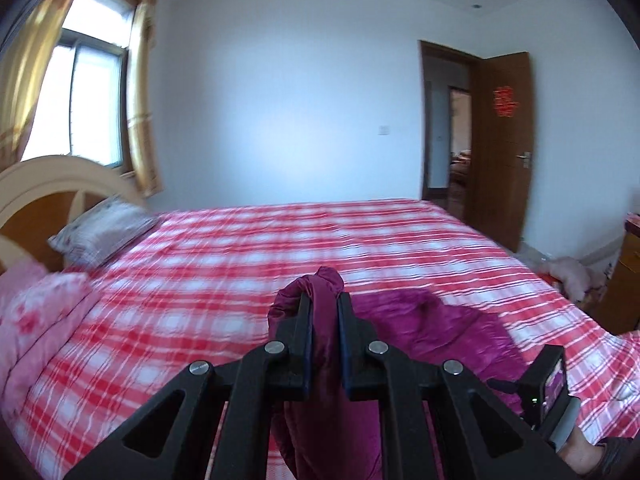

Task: Fold large clothes

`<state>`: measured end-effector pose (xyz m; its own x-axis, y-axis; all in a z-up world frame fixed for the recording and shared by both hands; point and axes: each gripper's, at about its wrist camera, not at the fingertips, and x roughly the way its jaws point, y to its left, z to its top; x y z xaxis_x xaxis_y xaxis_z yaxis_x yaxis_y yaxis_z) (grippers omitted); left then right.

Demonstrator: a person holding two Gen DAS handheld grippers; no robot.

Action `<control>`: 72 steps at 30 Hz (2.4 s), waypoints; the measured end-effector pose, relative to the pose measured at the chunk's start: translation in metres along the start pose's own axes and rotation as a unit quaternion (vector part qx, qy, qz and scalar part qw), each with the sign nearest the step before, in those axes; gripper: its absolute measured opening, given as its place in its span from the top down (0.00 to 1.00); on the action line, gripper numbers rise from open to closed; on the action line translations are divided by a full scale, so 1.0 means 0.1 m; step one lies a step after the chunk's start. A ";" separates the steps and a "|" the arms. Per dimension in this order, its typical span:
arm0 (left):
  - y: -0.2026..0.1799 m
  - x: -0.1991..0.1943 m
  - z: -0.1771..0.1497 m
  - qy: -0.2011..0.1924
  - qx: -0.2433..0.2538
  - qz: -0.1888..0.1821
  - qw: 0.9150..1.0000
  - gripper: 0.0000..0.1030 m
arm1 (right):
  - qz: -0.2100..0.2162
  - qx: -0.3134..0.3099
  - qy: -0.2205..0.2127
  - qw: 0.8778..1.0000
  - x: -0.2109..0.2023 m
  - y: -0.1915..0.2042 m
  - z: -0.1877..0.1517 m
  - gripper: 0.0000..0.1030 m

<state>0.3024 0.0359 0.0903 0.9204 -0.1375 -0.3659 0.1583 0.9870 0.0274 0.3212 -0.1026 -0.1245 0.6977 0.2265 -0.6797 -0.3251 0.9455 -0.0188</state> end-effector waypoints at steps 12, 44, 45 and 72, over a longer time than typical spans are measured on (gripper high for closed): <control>-1.84 1.06 -1.03 0.081 0.135 -0.036 0.987 0.90 | -0.041 0.116 -0.013 0.992 -0.32 -0.96 -0.35 0.26; -0.67 2.16 -1.79 0.178 0.137 0.153 0.962 0.04 | 0.021 0.014 0.061 0.998 0.13 -0.09 -0.18 0.57; -0.68 2.14 -1.76 0.173 0.139 0.151 0.964 0.04 | 0.020 0.016 0.063 0.998 0.15 -0.13 -0.24 0.57; 0.37 1.92 -1.04 0.103 -0.028 0.199 0.974 0.04 | 0.017 0.053 0.002 0.998 -0.42 -0.24 0.19 0.55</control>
<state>0.4477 0.0544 -0.0758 0.8126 0.2701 -0.5165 -0.2212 0.9628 0.1554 0.3124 -0.1307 -0.0818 0.6844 0.2577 -0.6821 -0.2788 0.9569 0.0817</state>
